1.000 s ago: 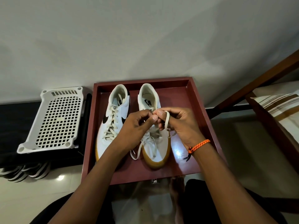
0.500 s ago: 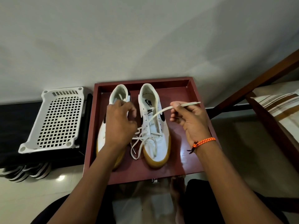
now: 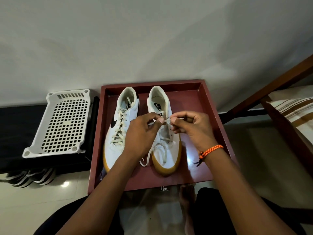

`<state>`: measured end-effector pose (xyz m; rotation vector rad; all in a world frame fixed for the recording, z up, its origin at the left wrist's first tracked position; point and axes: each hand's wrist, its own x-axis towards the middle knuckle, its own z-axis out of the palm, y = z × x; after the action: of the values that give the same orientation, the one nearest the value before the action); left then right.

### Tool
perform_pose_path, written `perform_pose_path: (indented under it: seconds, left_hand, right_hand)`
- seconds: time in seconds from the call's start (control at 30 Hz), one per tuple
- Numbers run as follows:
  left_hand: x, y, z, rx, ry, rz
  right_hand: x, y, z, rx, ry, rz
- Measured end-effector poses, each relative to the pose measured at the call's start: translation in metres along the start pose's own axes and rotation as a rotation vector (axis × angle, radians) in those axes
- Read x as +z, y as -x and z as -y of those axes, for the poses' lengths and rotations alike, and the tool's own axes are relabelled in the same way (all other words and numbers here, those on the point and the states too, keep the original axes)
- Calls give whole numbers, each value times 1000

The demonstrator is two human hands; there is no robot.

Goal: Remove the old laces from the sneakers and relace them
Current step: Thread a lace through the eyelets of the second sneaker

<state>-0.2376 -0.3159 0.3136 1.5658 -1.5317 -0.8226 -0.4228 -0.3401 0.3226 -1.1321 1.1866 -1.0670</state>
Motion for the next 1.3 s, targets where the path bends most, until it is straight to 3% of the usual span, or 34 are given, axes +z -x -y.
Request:
perform_pose_path:
  seconds: [0.13,0.2,0.27,0.43,0.63,0.83,1.13,1.2,1.3]
  left_hand:
    - [-1,3,2,156,-243,-25]
    - [5,4,3,215,-205,34]
    - [8,4,-1,170,-96,66]
    - [6,0,2,39,-53,-29]
    - [10,-1,9,-25,-56,29]
    - [10,-2,5,-150,203,-27]
    - [10,-1,1,-235,272,34]
    - [12,0,3,-209,102,-7]
    - [14,7,1,-71,-363,-81]
  right_hand:
    - [0,0,0,-4,54,37]
    - [4,2,0,-12,83,89]
    - [6,2,0,-54,142,104]
    - [5,2,-4,-126,312,13]
    - [1,1,-4,-106,334,5]
    - [1,3,-4,-122,377,64]
    - [2,1,-2,-171,505,-8]
    - [1,-1,-8,-150,519,-7]
    - [-3,-6,-23,-77,630,18]
